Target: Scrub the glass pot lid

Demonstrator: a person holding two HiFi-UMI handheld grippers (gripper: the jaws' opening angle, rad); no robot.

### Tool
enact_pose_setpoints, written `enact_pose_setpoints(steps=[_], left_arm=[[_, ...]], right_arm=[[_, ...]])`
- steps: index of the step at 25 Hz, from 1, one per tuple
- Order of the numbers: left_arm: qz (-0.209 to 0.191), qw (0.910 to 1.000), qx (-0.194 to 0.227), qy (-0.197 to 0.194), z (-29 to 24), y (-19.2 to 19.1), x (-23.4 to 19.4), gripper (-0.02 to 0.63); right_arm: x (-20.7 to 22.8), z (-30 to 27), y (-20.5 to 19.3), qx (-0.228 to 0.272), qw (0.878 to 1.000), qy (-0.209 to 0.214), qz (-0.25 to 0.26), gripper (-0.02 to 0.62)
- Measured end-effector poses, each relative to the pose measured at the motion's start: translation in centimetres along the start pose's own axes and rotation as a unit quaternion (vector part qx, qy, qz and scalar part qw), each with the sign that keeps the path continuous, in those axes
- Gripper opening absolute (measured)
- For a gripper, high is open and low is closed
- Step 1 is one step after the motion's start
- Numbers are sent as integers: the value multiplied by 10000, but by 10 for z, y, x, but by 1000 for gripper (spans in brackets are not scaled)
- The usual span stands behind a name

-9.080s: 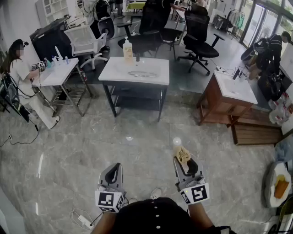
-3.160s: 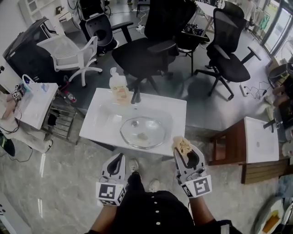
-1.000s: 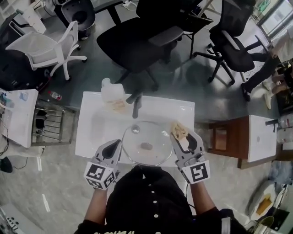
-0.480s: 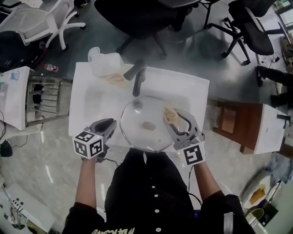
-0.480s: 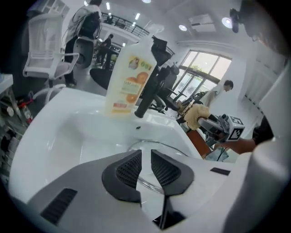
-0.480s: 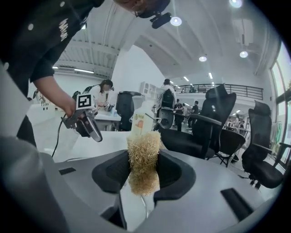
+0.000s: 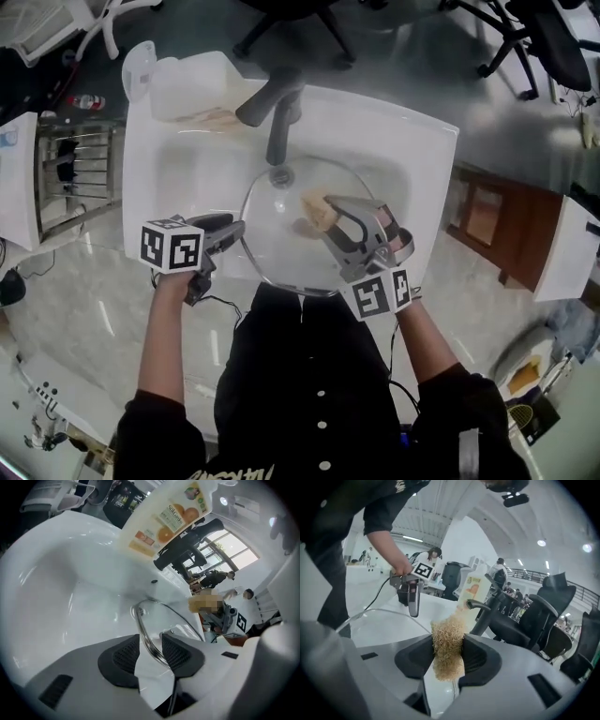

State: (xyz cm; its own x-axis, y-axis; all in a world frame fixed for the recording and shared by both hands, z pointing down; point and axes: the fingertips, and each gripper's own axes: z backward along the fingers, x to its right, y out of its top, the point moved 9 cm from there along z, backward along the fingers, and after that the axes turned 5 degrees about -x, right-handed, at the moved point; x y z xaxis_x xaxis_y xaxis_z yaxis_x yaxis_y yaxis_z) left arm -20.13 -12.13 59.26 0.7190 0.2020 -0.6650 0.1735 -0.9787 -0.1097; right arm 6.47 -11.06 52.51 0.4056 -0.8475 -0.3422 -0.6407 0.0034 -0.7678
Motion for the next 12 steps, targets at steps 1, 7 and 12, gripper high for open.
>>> enact_pose_setpoints(steps=[1,7,12], left_arm=[[31,9999,-125,0,-3,4,-2,167],[284,9967,-741,-159,-15,11,-9,184],[688,9890,-1226,-464,-29,20,-16,145]], right_arm=[[-1,-6,-2,-49,9998,49,204,167],[-21,-32,-13,-246,9897,368,1362,167],[-25,-52,-22,-352,9810,476,1848,167]])
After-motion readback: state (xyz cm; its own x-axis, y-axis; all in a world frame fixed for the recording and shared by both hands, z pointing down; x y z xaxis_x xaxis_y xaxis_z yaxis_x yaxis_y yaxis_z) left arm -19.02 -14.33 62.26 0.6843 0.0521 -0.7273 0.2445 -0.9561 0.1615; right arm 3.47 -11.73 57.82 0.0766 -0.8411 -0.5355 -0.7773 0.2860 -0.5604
